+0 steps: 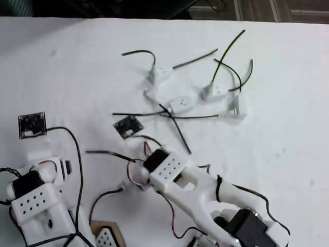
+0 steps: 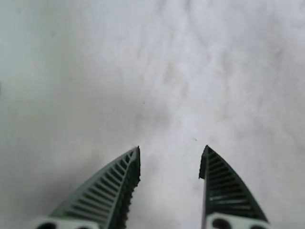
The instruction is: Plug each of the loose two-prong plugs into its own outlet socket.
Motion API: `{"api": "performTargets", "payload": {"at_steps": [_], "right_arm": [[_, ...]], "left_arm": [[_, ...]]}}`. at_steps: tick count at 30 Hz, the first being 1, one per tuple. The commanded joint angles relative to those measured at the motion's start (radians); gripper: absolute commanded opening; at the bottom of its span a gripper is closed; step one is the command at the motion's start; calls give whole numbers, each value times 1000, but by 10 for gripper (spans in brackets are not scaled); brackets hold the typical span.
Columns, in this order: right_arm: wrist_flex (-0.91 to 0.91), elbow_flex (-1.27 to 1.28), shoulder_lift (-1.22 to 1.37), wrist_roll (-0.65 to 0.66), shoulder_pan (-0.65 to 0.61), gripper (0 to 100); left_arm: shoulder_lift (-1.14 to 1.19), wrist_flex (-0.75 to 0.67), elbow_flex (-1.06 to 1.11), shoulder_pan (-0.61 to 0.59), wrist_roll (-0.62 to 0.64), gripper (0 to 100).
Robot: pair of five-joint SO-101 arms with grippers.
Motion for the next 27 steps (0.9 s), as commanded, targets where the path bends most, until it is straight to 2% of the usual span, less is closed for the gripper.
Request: {"api": "performTargets", "payload": {"at_steps": [1,9,23,27], "right_arm": [[62,3,-82,6,-5,224],[53,3,-251,6,-5,115],[-48,11,-249,25,-61,118],[-77,43,-249,28,-47,57]], "left_arm": [[-18,-15,-5,-7,-8,218],[-18,-15,-5,-7,-8,218],[-18,-15,-3,-7,-8,218],[-18,-15,-3,-7,-8,218]]}}
